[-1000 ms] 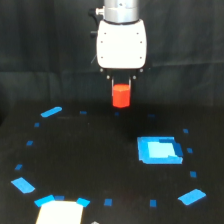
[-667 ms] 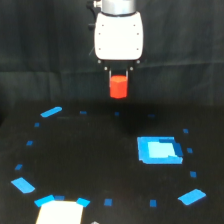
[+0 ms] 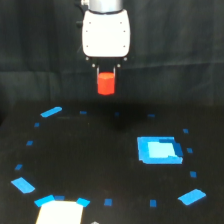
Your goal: Pick up the red object from the table
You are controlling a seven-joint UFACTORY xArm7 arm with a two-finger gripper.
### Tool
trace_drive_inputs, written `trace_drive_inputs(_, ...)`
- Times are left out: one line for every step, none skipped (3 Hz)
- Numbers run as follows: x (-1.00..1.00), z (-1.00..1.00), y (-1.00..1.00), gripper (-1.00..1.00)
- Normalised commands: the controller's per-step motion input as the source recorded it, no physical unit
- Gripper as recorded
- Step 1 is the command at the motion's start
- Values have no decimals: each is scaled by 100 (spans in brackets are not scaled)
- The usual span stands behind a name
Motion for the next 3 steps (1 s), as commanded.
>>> trace_drive_inputs(-64,36,-64,-82)
trace_drive_inputs(-100,10,-91,-100)
trace_drive_inputs(15,-100,-52,-80)
